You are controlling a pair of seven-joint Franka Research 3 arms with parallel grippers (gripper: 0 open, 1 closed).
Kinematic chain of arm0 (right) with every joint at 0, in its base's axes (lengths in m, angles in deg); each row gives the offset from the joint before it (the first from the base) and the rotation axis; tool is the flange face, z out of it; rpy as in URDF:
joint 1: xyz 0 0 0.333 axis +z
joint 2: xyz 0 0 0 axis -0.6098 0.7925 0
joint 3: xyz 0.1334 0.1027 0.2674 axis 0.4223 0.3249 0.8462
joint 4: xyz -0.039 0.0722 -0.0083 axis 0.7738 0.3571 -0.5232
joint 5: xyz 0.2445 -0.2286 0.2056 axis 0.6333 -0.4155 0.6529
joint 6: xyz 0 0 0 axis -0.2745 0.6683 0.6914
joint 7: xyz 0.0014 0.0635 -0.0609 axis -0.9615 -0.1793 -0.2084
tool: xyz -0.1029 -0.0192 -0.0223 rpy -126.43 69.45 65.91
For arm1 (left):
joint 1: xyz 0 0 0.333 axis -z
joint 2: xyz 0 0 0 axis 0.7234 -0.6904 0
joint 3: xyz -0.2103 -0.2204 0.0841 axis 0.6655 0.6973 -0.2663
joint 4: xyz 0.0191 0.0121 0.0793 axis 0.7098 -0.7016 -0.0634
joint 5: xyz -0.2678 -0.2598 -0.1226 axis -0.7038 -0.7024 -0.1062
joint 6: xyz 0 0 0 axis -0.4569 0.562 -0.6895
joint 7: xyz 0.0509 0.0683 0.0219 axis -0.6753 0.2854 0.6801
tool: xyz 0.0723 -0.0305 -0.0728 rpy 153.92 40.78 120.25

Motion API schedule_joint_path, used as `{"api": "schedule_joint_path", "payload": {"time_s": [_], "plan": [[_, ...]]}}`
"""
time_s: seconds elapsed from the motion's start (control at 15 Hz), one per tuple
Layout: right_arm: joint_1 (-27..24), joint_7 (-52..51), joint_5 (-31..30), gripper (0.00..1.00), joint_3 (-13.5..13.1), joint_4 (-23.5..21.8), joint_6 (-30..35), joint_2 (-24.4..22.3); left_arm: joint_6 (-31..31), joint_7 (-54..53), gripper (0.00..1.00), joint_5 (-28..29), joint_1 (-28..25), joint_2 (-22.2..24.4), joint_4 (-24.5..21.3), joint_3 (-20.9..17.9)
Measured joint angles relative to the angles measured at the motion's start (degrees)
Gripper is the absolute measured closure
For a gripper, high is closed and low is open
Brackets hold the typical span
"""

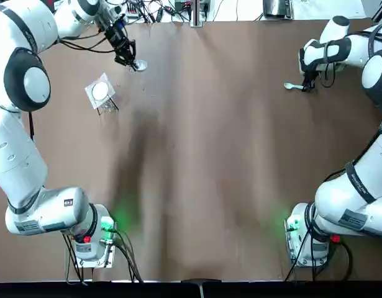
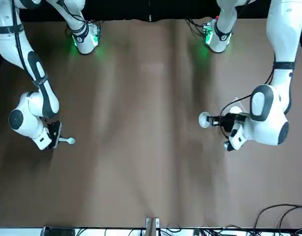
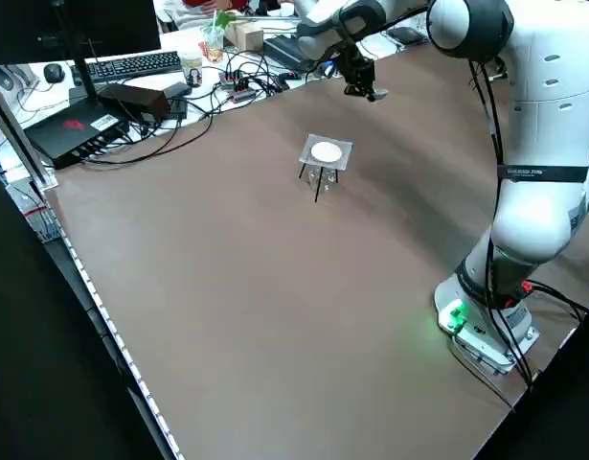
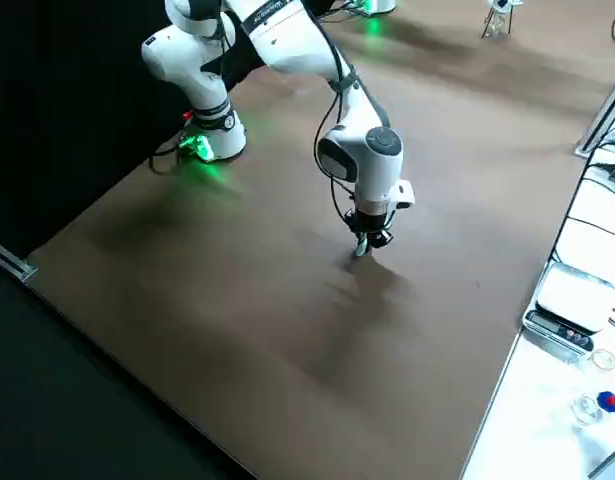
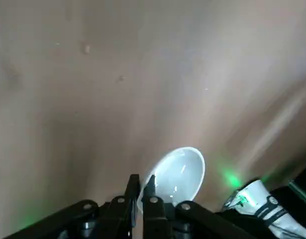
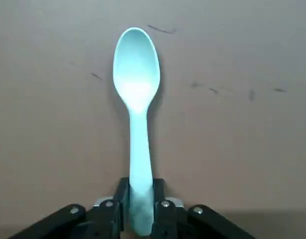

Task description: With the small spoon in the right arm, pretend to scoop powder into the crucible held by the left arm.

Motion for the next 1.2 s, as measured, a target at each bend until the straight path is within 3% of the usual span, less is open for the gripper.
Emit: {"api": "schedule_joint_path", "payload": {"time_s": [0.2,0.27,0.33,0.53,0.8,1.2], "plan": [[0.06,1.97,1.84,0.77,1.61,2.27,8.84,-0.64,-3.66,4.76,0.93,-1.35,4.04,-0.01,0.02,0.05],[0.11,2.85,3.74,0.77,2.52,2.86,11.85,-1.27,-6.48,6.21,0.93,-1.38,6.00,-0.01,0.03,0.09],[0.72,5.36,6.52,0.77,3.79,3.58,16.64,-2.88,-13.64,9.45,0.93,-1.38,10.42,-0.07,0.02,0.09],[4.13,13.66,7.71,0.77,4.51,3.67,20.97,-4.50,-22.16,13.93,0.93,-1.38,16.36,-0.44,-0.03,0.05],[12.66,30.01,8.61,0.77,5.57,3.72,23.09,-5.06,-30.54,18.57,0.93,-1.38,21.92,-1.34,-0.14,0.00],[24.23,51.37,12.23,0.77,5.95,4.00,23.14,-5.35,-34.57,20.75,0.93,-1.39,24.35,-2.98,-0.26,-0.02]]}}
